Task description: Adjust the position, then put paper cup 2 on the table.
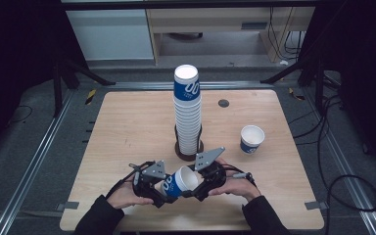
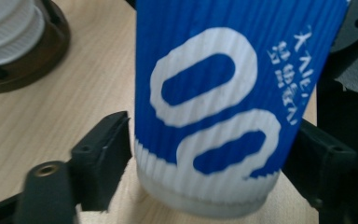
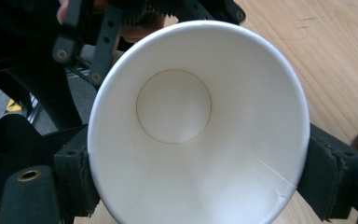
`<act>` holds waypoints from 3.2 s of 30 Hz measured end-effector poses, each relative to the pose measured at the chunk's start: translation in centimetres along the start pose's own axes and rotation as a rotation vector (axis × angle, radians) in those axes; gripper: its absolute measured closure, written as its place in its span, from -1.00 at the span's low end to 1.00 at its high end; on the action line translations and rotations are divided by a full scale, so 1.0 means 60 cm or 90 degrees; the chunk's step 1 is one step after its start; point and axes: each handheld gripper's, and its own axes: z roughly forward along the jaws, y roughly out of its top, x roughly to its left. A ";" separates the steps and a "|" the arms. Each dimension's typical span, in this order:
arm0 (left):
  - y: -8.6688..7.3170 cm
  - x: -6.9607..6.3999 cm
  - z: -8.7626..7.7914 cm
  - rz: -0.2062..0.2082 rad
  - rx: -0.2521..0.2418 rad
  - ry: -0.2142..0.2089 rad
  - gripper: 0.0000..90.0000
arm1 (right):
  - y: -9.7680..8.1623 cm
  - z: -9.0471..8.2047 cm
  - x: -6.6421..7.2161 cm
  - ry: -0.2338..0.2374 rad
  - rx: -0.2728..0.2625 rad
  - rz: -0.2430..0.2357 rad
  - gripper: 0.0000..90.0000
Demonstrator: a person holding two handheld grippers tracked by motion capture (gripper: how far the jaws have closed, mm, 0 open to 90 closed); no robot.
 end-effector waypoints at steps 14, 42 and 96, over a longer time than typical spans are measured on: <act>-0.002 0.009 -0.022 -0.026 -0.072 0.010 -0.38 | 0.007 -0.016 -0.005 -0.026 -0.063 0.017 -0.76; 0.012 -0.014 -0.025 -0.036 -0.184 0.040 -0.38 | 0.017 -0.021 -0.007 0.019 -0.171 0.077 -0.58; -0.068 0.082 -0.097 -0.243 -0.199 0.264 -0.59 | -0.031 -0.176 -0.039 -0.405 -0.106 0.162 -0.57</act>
